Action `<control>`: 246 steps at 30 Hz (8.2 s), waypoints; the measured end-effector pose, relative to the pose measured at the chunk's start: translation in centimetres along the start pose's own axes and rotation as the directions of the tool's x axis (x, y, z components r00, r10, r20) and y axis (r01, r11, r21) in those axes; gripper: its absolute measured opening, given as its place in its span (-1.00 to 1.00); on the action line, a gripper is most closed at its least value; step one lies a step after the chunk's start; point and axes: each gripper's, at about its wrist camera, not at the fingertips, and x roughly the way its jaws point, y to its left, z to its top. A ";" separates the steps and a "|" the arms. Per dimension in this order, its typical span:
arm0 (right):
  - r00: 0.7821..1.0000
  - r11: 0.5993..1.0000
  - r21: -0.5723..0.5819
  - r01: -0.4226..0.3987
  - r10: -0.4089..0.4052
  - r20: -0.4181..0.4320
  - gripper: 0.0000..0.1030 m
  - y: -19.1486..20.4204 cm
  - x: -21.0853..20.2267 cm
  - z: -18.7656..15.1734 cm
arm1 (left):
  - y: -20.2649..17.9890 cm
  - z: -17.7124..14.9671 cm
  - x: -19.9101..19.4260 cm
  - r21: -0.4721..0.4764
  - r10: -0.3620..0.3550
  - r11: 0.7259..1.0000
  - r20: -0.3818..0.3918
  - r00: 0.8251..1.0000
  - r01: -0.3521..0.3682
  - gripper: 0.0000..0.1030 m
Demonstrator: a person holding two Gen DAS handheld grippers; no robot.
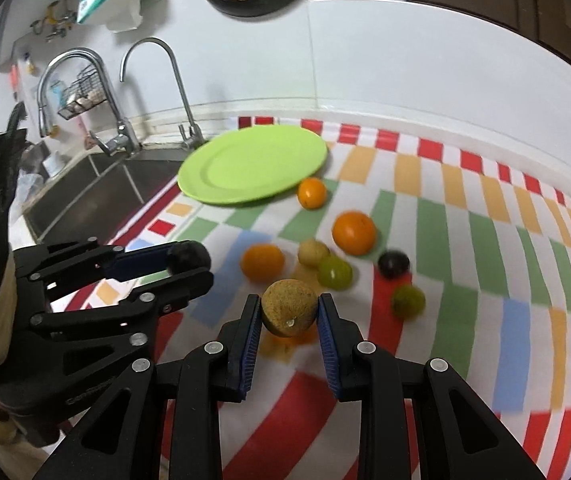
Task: Organize fruits
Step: 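Grasp the dark plum with the left tool while the right tool grasps the brown fruit, then lower both held fruits onto the green plate and open both tools, then withdraw both tools from the plate back toward the remaining fruits, then grasp the large orange with the left tool while the right tool grasps the green lime, then carry both fruits over the green plate and open both tools to release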
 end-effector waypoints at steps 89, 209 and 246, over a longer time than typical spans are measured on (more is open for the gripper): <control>0.981 0.993 0.042 0.109 -0.114 0.155 0.14 -4.0 -5.3 3.0 | -2.6 1.8 -5.5 -0.039 0.087 0.996 0.163 0.983 -0.082 0.60; 0.979 0.991 -0.105 -0.079 0.097 0.179 -0.44 3.2 1.4 11.8 | 6.8 7.3 -2.1 -0.085 0.132 0.989 0.171 0.976 -0.119 -0.22; 0.985 0.993 -0.064 -0.098 0.088 -0.149 -0.44 0.5 20.4 19.1 | 15.0 11.7 14.0 -0.055 0.125 0.990 -0.050 0.991 -0.128 -0.22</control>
